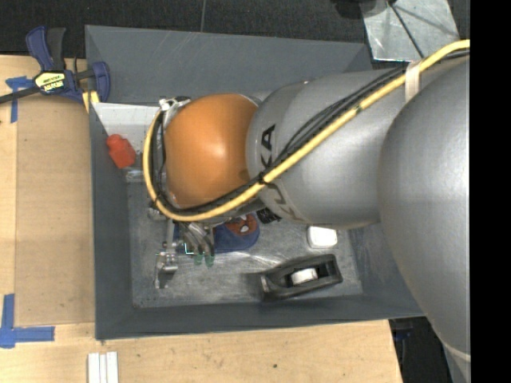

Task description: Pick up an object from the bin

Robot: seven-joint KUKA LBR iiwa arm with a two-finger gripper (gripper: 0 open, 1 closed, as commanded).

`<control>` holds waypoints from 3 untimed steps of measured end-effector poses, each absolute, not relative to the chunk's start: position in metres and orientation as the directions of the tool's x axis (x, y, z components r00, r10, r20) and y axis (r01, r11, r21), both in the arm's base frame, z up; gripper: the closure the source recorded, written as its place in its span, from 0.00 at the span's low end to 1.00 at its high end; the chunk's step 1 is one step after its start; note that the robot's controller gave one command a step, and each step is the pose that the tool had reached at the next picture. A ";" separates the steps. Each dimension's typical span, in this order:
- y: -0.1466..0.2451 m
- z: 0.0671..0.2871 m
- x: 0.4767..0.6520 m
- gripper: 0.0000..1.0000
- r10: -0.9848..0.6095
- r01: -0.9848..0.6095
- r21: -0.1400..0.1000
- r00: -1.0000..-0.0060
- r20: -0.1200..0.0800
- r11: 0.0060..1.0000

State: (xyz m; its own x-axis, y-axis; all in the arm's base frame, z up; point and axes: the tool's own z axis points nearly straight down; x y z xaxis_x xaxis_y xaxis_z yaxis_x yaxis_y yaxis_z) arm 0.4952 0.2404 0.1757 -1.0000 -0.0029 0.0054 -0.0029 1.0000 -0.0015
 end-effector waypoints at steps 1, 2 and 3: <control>0.230 0.265 0.533 0.00 -0.169 -0.169 0.001 -0.986 -0.010 0.986; 0.226 0.075 0.529 0.00 -0.294 -0.294 0.000 -0.956 0.004 0.956; 0.205 0.146 0.515 0.00 -0.610 -0.610 -0.002 -0.792 -0.007 0.792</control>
Offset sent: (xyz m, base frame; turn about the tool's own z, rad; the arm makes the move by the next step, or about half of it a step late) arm 0.0346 -0.0097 0.0855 -0.1673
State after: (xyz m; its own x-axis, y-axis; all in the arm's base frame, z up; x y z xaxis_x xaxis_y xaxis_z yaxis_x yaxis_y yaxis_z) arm 0.5152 0.2054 0.1458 -0.7924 -0.6099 -0.0072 -0.6099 0.7925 -0.0020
